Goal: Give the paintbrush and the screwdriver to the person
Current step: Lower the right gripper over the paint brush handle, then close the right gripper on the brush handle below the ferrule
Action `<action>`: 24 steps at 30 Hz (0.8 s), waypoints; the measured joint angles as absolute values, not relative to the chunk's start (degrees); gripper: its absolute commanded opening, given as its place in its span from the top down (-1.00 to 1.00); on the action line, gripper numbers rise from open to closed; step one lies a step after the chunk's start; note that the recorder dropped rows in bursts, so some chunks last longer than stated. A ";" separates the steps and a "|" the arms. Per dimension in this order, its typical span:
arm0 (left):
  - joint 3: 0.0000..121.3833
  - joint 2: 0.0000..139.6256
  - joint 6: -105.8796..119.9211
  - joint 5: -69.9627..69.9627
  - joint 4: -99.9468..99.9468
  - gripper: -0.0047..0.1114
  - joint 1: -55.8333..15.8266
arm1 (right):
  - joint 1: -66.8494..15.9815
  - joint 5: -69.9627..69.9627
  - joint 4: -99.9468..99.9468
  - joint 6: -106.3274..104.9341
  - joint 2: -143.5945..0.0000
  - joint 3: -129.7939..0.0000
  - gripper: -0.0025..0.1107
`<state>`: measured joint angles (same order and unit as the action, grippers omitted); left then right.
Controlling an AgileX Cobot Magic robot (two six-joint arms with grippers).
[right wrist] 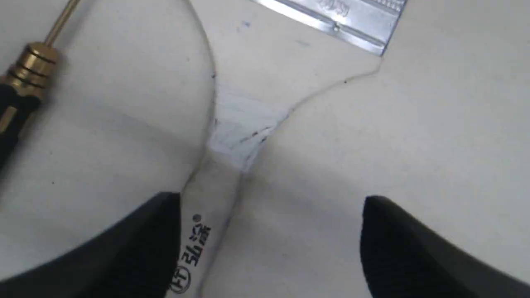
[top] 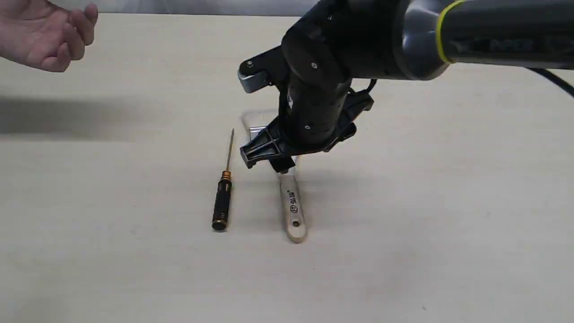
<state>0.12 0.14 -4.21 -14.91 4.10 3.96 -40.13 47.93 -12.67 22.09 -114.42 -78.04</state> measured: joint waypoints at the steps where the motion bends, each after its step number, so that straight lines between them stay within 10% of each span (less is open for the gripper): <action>1: 0.12 0.14 -4.21 -14.91 4.10 0.92 3.96 | -40.13 47.83 -12.67 22.09 -114.91 -78.13 -0.20; 24: 0.12 0.14 -4.21 -14.91 4.10 0.92 3.96 | -40.13 38.03 -11.08 28.07 -121.88 -78.46 -0.08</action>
